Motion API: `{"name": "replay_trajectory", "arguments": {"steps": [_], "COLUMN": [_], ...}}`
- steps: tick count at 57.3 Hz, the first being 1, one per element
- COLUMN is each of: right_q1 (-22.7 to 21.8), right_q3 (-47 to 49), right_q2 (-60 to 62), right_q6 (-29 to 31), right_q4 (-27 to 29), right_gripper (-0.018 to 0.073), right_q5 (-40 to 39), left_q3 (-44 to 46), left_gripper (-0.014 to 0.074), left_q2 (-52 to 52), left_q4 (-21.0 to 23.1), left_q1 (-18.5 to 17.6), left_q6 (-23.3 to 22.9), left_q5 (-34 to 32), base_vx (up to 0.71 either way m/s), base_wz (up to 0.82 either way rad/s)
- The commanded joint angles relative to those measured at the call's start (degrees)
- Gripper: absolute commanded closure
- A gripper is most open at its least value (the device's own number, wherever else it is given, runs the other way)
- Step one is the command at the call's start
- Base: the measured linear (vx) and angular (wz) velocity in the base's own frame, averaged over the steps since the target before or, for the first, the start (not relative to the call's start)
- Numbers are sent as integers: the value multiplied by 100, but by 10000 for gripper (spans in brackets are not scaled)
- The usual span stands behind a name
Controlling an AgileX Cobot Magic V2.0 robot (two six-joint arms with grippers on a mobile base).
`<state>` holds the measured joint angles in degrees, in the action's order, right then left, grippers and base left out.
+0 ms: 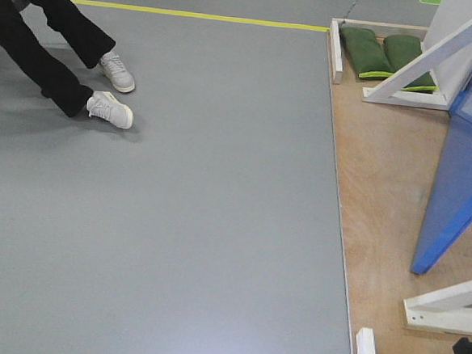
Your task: Move to blue door and open it
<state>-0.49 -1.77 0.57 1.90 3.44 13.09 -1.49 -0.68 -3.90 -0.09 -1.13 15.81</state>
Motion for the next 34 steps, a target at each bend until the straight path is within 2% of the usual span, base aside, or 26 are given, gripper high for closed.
{"name": "replay_trajectory", "arguments": {"steps": [1,34], "right_q1": [-27,-27], "right_q3": [-7,-7], "right_q2": [81,81], "right_q6": [32,36], "right_q4": [-40,-40], "right_gripper": [547,547], "right_q5": [-484,-480], "left_q3": [149,149], "left_gripper": [524,524], "left_q2": [-70,-70], "left_q4": [16,16], "left_q1": [-36,-36], "left_q6": [-39,-39], "left_q5": [-484,-484], "base_vx": [25,30], "base_wz": [0,-11]}}
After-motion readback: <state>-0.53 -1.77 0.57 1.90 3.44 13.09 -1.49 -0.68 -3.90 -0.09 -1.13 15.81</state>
